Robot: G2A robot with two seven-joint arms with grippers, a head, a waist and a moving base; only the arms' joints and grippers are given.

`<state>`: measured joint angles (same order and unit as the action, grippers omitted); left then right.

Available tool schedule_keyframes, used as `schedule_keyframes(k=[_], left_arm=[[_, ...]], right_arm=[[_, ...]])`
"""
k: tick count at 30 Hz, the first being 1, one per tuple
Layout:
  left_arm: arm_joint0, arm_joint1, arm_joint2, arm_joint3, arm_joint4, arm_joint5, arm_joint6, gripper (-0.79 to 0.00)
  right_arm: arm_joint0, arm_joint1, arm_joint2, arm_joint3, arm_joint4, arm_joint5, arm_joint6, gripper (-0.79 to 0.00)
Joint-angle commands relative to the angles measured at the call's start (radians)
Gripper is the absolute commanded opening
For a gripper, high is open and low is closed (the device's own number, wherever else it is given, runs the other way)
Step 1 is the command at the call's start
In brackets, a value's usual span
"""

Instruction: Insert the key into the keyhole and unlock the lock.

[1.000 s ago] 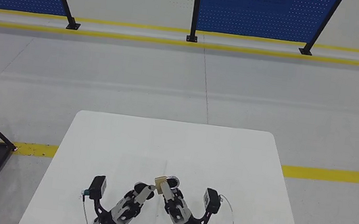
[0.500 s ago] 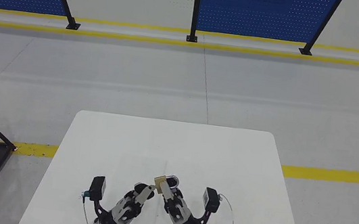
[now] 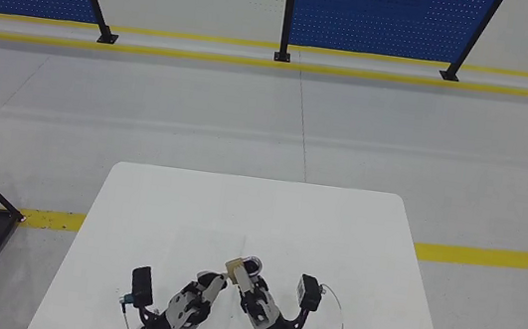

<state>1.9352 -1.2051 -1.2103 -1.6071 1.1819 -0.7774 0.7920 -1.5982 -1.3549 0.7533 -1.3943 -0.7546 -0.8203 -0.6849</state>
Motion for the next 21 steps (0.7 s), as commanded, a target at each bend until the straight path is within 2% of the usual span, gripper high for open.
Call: schedule_keyframes(k=[1, 4, 11, 21], left_arm=[[0.0, -0.001, 0.006, 0.007, 0.041, 0.033, 0.033, -0.785], [-0.005, -0.002, 0.015, 0.016, 0.077, 0.068, 0.087, -0.785], [-0.023, -0.006, 0.043, 0.048, 0.2, 0.214, 0.184, -0.785], [-0.052, -0.01, 0.069, 0.077, 0.281, 0.373, 0.252, -0.785]], right_arm=[[-0.002, 0.0, 0.002, -0.002, -0.001, 0.0, 0.0, -0.785], [-0.004, 0.001, 0.004, -0.003, 0.0, 0.004, 0.005, -0.785], [-0.004, 0.001, 0.004, -0.004, 0.003, 0.012, 0.018, -0.785], [-0.003, 0.0, 0.003, -0.003, 0.005, 0.017, 0.025, -0.785]])
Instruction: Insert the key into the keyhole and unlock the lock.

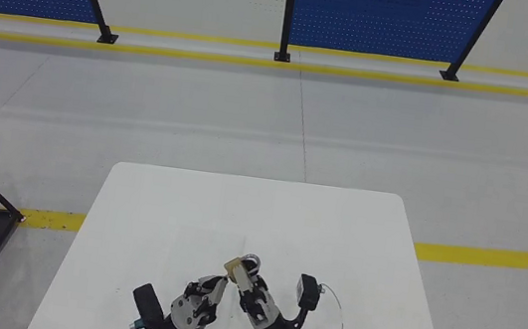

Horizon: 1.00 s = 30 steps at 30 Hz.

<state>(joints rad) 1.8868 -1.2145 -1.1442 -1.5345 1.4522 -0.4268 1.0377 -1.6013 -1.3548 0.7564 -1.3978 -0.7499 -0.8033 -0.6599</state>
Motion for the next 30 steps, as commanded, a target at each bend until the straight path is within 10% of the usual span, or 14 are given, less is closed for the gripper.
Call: schedule_keyframes(k=[1, 27, 29, 30], left_arm=[[-0.006, -0.001, 0.006, 0.008, 0.017, 0.038, 0.01, -0.785], [-0.055, -0.004, 0.032, 0.058, 0.129, 0.305, 0.106, -0.785], [-0.056, -0.004, 0.034, 0.061, 0.118, 0.301, 0.106, -0.511], [-0.053, -0.005, 0.039, 0.06, 0.091, 0.279, 0.108, -0.123]], right_arm=[[0.0, 0.0, 0.0, 0.001, 0.001, 0.001, 0.001, -0.785], [0.002, -0.002, 0.0, 0.006, 0.004, 0.006, 0.002, -0.785], [0.001, -0.003, 0.002, 0.004, 0.003, 0.014, -0.005, -0.785], [0.0, -0.003, 0.003, 0.003, 0.0, 0.024, -0.014, -0.785]])
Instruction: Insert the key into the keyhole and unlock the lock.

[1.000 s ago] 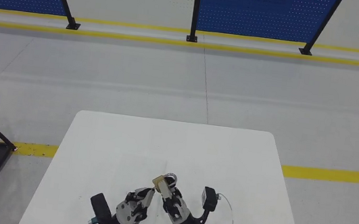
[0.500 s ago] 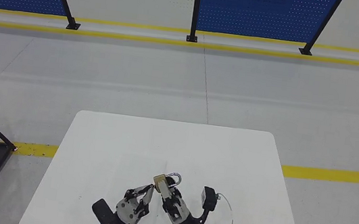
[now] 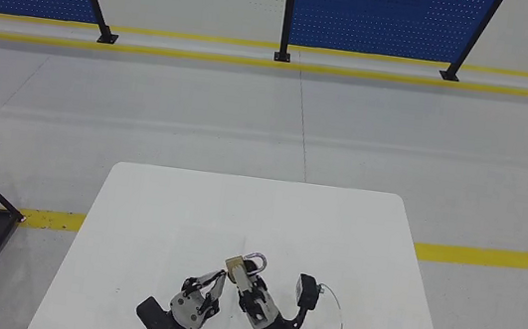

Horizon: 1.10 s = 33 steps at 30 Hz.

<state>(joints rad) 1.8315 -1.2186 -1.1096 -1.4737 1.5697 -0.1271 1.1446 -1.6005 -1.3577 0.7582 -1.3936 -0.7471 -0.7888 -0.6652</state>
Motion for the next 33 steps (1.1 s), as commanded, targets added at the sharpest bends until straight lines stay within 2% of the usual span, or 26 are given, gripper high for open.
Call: schedule_keyframes(k=[1, 5, 9, 15, 17, 21, 27, 28, 29, 31, 32, 33], left_arm=[[0.003, -0.001, 0.005, -0.004, -0.043, -0.037, 0.002, 0.0], [0.021, 0.005, -0.01, -0.018, -0.092, -0.1, -0.013, 0.0], [0.066, 0.022, -0.074, -0.053, -0.131, -0.165, -0.027, 0.0], [0.169, 0.052, -0.223, -0.104, -0.214, -0.242, -0.069, 0.0], [0.197, 0.058, -0.266, -0.117, -0.236, -0.237, -0.083, 0.0], [0.226, 0.062, -0.314, -0.128, -0.265, -0.193, -0.095, 0.0], [0.231, 0.06, -0.316, -0.131, -0.281, -0.181, -0.106, 0.0], [0.231, 0.06, -0.316, -0.131, -0.281, -0.181, -0.106, 0.0], [0.231, 0.06, -0.316, -0.131, -0.281, -0.181, -0.106, 0.0], [0.231, 0.06, -0.316, -0.131, -0.281, -0.181, -0.106, 0.0], [0.231, 0.06, -0.316, -0.131, -0.281, -0.181, -0.106, 0.0], [0.231, 0.06, -0.316, -0.131, -0.281, -0.181, -0.106, 0.0]], right_arm=[[-0.001, -0.001, 0.002, -0.002, -0.007, 0.016, -0.015, -0.785], [0.002, -0.007, 0.007, 0.013, 0.009, 0.06, -0.037, -0.785], [0.03, -0.019, 0.006, 0.055, 0.066, 0.11, -0.004, -0.785], [0.117, -0.042, -0.035, 0.156, 0.158, 0.31, 0.299, -0.785], [0.152, -0.053, -0.06, 0.19, 0.144, 0.405, 0.391, -0.785], [0.196, -0.08, -0.111, 0.238, 0.141, 0.521, 0.494, -0.785], [0.224, -0.103, -0.165, 0.273, 0.078, 0.573, 0.539, -0.773], [0.224, -0.105, -0.169, 0.273, 0.073, 0.572, 0.536, -0.585], [0.224, -0.106, -0.172, 0.272, 0.063, 0.571, 0.531, -0.489], [0.221, -0.107, -0.177, 0.269, 0.048, 0.56, 0.523, -0.086], [0.218, -0.107, -0.177, 0.265, 0.039, 0.556, 0.517, 0.0], [0.214, -0.107, -0.177, 0.262, 0.033, 0.556, 0.512, 0.0]])
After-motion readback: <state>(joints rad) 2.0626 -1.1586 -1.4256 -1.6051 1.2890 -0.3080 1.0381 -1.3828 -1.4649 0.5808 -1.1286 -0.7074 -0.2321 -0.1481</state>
